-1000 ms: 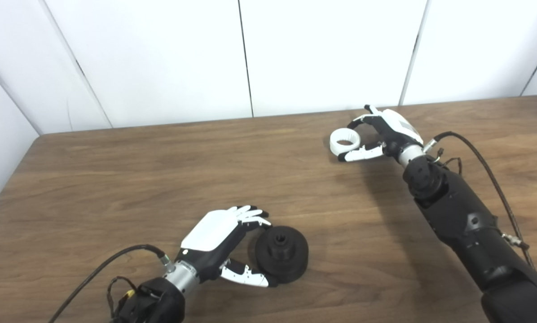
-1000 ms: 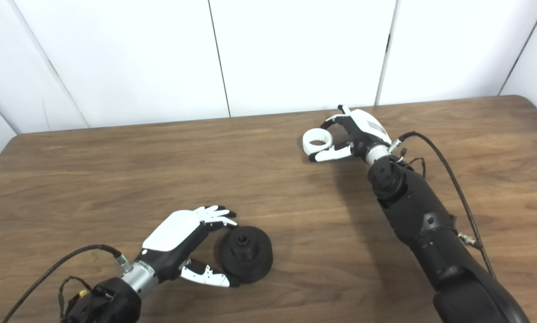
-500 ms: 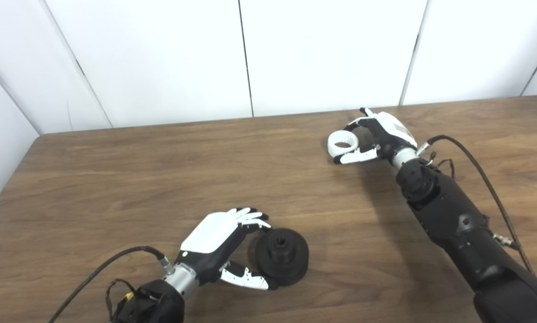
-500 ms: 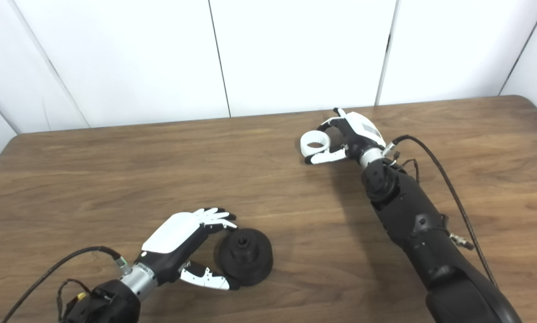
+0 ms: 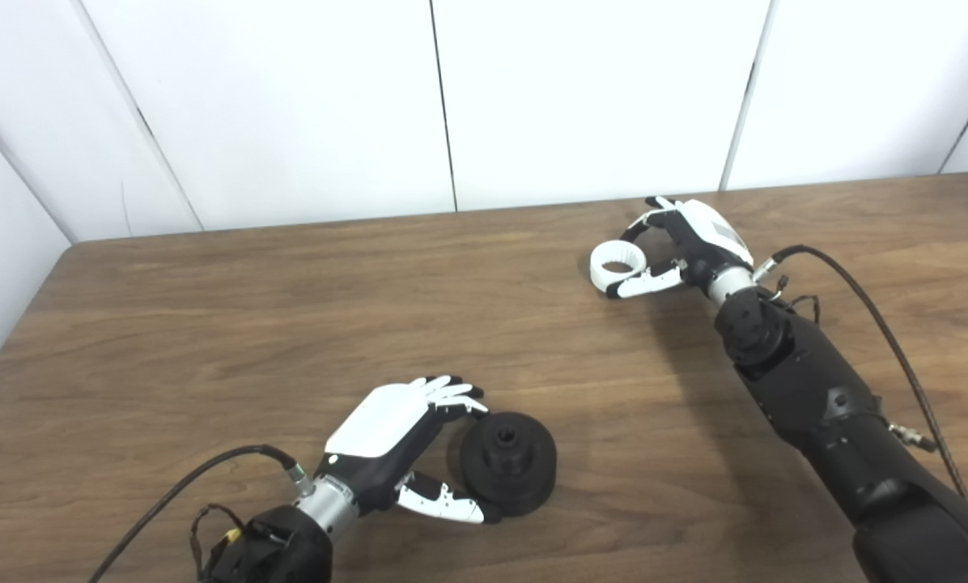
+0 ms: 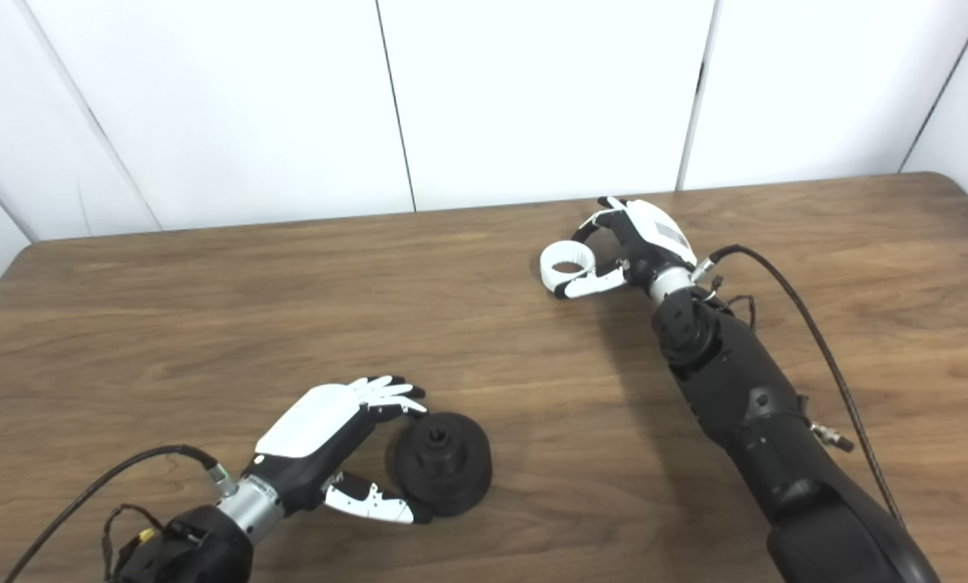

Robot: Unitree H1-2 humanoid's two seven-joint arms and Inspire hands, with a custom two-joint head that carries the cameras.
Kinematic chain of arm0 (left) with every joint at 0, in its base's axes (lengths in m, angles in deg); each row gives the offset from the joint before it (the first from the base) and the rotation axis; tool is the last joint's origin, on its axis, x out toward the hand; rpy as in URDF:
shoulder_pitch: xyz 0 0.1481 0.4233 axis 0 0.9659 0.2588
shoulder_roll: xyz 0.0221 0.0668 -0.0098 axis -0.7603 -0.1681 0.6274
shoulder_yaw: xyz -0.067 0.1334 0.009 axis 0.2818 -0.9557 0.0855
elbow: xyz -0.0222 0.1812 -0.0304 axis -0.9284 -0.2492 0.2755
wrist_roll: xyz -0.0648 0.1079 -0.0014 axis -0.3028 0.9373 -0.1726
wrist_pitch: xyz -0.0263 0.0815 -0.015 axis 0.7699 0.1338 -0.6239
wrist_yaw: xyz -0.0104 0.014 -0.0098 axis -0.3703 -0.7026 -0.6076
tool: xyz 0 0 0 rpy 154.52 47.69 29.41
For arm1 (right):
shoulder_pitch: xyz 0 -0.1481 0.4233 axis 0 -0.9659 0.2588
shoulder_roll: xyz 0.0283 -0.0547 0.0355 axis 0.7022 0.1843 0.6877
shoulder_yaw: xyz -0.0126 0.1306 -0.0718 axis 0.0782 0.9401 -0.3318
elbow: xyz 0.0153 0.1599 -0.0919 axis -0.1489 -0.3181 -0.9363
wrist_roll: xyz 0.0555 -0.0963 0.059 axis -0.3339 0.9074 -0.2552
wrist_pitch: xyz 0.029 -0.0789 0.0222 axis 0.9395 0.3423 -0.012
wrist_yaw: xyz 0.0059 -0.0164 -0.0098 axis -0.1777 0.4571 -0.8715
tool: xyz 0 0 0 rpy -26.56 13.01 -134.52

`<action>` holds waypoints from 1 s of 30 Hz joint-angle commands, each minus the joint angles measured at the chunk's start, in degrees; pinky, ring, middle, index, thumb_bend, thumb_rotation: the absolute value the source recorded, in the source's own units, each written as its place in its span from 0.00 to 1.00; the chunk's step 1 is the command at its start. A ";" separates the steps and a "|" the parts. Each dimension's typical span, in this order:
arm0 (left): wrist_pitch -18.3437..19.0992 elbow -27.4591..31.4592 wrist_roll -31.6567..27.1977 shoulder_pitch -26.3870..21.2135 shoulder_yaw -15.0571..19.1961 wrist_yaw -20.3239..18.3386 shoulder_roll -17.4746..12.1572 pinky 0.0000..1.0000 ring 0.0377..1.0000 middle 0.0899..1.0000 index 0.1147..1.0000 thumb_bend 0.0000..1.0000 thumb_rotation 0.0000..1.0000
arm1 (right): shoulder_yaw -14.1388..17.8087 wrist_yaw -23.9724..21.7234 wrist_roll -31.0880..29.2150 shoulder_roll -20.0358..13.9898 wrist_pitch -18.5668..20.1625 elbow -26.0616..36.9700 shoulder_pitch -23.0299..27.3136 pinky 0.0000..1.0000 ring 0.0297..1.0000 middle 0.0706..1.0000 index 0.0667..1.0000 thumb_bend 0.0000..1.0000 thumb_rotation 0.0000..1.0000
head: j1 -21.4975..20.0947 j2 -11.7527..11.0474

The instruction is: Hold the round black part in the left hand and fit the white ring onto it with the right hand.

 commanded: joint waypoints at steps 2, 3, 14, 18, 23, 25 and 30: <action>-0.09 1.42 0.22 -0.22 0.19 -0.03 -0.47 0.96 0.95 0.89 0.65 0.72 0.45 | 0.25 1.36 0.24 -0.31 -1.93 0.96 2.97 0.93 1.00 0.95 0.46 0.52 0.16 | -0.15 0.11; -0.07 1.45 0.32 -0.21 0.16 -0.04 -0.48 0.96 0.95 0.89 0.65 0.72 0.45 | 0.25 1.41 0.26 -0.30 -1.89 1.02 2.95 0.93 1.00 0.95 0.46 0.52 0.15 | -0.15 0.11; 0.11 1.56 0.44 -0.14 0.07 -0.05 -0.27 0.96 0.95 0.89 0.65 0.71 0.45 | 0.44 1.20 0.08 -0.70 -1.80 2.93 2.39 0.92 1.00 0.92 0.46 0.52 0.15 | -0.30 0.29; 0.16 1.26 0.40 -0.17 0.11 0.04 -0.20 0.96 0.95 0.89 0.64 0.71 0.44 | 0.42 -0.26 0.32 -1.15 -0.30 5.98 1.77 0.92 1.00 0.92 0.46 0.52 0.15 | -0.29 0.24; 0.38 0.95 0.48 -0.24 0.08 0.04 -0.01 0.96 0.95 0.89 0.64 0.71 0.43 | 1.17 -3.22 0.02 -1.78 2.48 12.56 0.00 0.92 1.00 0.92 0.45 0.52 0.15 | -0.25 0.28; 0.45 0.91 0.45 -0.26 0.09 0.00 0.00 0.97 0.96 0.89 0.64 0.71 0.43 | 1.37 -4.33 -0.01 -2.11 3.37 15.26 -0.78 0.92 1.00 0.91 0.45 0.52 0.16 | -0.32 0.30; -0.02 0.43 0.49 -0.22 0.14 0.54 -0.05 0.97 0.95 0.89 0.64 0.71 0.42 | 2.09 -7.48 -0.59 -2.85 5.93 23.35 -3.08 0.92 1.00 0.91 0.45 0.52 0.16 | -0.38 0.29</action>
